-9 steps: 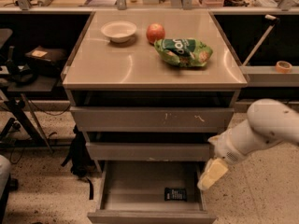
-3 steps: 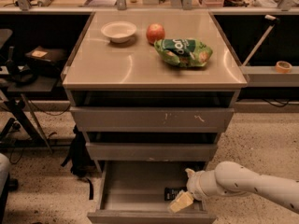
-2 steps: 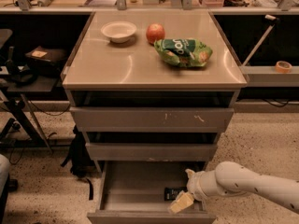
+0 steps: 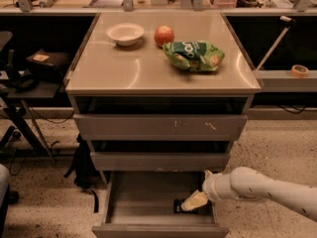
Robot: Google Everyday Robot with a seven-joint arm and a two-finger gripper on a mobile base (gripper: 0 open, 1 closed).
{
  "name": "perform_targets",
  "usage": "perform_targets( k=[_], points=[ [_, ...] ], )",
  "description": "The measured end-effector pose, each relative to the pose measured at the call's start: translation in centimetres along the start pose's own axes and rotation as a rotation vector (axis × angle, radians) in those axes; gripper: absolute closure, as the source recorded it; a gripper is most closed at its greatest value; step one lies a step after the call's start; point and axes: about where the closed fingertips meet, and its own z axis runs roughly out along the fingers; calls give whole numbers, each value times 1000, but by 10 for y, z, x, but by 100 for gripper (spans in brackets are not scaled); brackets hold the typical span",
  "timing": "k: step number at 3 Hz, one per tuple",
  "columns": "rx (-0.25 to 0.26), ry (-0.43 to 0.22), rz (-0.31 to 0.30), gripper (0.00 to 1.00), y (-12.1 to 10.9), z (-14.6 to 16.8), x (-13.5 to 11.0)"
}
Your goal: Pick rxbar blueberry from bottom drawer and place on counter
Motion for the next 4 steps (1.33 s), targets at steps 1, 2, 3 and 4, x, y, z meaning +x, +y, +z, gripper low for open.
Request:
perform_targets(
  k=[1, 2, 3, 4],
  points=[
    [149, -54, 47, 0, -69, -13, -13],
    [151, -46, 57, 0, -67, -6, -9],
    [166, -43, 92, 0, -74, 3, -5],
    [165, -43, 93, 0, -74, 4, -5]
  ],
)
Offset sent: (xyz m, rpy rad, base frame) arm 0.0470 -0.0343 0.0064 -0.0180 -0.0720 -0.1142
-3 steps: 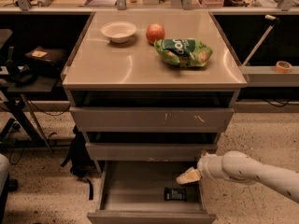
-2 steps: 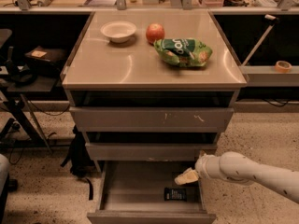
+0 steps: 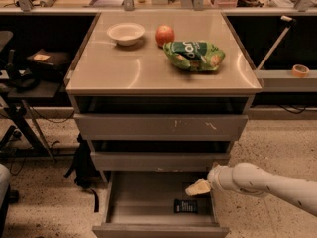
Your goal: Pick rxbar blueberry from bottom drawer and place on counter
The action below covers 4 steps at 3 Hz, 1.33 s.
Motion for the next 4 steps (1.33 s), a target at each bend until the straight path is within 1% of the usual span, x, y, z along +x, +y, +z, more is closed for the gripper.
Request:
perform_targets(
  k=[1, 2, 3, 4],
  points=[
    [-49, 52, 53, 0, 26, 1, 43],
    [-131, 103, 90, 0, 51, 19, 75],
    [-200, 116, 99, 0, 64, 53, 79],
    [-192, 61, 138, 0, 52, 109, 54]
  ],
)
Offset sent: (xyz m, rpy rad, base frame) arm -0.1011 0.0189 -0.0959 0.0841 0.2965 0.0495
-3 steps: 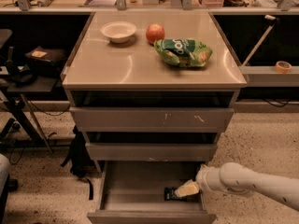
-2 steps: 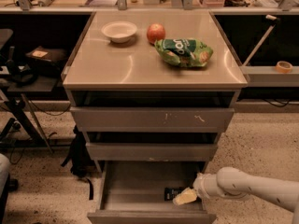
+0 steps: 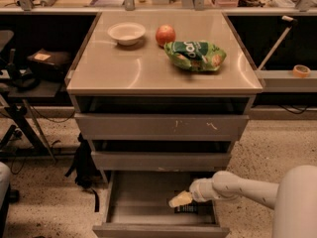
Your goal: Pick rxbar blueberry from bottom drawer and place on counter
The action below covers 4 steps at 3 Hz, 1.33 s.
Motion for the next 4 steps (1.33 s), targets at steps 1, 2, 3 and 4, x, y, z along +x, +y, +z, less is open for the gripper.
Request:
perform_targets(
  k=[1, 2, 3, 4],
  points=[
    [19, -18, 3, 0, -14, 1, -9],
    [42, 13, 14, 0, 5, 6, 9],
    [139, 1, 127, 0, -10, 34, 41],
    [202, -35, 132, 0, -24, 36, 38]
  ],
)
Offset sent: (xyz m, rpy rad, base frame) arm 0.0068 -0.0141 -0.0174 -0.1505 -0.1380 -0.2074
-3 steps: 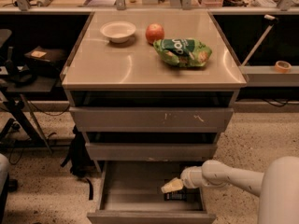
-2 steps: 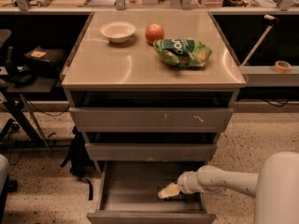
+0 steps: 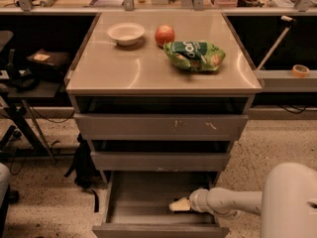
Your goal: Pick rxbar blueberry from bottom drawer and place on counter
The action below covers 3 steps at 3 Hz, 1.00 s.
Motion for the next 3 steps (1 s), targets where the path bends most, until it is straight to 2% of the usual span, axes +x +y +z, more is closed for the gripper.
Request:
perform_targets(
  k=[1, 3],
  points=[
    [0, 0, 0, 0, 0, 0, 0],
    [43, 46, 112, 0, -19, 59, 53]
  ],
)
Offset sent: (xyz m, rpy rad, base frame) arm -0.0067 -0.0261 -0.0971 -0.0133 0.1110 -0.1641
